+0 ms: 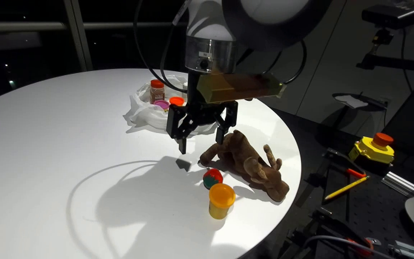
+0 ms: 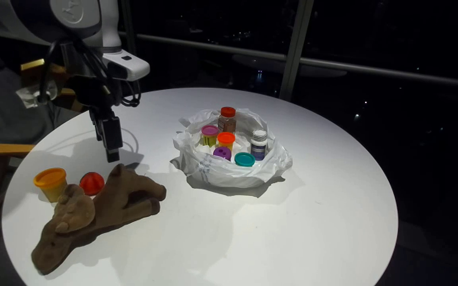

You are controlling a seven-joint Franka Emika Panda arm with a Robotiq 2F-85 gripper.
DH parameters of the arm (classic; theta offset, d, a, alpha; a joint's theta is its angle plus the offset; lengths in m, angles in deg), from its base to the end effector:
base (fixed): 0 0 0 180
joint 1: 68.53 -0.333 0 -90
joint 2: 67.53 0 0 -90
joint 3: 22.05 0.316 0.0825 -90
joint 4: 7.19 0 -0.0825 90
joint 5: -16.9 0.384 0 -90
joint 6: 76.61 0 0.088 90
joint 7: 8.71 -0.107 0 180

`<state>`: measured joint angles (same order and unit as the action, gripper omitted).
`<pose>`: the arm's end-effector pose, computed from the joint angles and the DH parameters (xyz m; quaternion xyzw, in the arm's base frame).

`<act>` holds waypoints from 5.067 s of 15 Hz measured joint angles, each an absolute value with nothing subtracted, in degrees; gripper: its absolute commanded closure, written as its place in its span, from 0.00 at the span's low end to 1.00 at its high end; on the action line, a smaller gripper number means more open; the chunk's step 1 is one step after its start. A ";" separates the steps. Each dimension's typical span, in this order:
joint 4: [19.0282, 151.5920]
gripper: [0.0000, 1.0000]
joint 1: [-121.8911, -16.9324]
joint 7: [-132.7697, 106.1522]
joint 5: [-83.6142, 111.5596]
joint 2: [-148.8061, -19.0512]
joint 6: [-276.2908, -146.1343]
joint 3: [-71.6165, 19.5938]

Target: Put the things on the table into the plastic bag

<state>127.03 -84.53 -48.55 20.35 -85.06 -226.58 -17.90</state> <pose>0.4817 0.1765 0.2009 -0.9797 0.1982 0.0261 0.0145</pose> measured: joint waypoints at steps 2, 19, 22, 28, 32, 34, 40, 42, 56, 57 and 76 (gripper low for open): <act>127.85 0.00 -84.52 -48.56 21.31 -85.03 -226.59 -17.51; 130.52 0.00 -82.67 -43.57 30.73 -87.15 -226.69 -15.41; 130.04 0.00 -81.55 -40.83 32.93 -88.64 -226.66 -15.18; 128.94 0.22 -81.39 -38.41 33.80 -90.86 -226.62 -14.30; 128.86 0.43 -81.57 -38.01 33.80 -91.09 -226.62 -13.96; 128.82 0.59 -81.63 -37.97 33.80 -91.15 -226.62 -13.95; 128.36 0.76 -81.66 -37.97 33.80 -91.47 -226.52 -13.95; 128.29 0.76 -81.69 -37.97 33.79 -91.52 -226.52 -13.95; 118.61 0.76 -85.28 -43.25 13.20 -81.54 -215.01 -20.94; 116.41 0.76 -84.19 -42.90 11.54 -81.51 -213.75 -21.63; 87.42 0.76 -74.85 -34.76 6.52 -105.58 -207.21 -29.34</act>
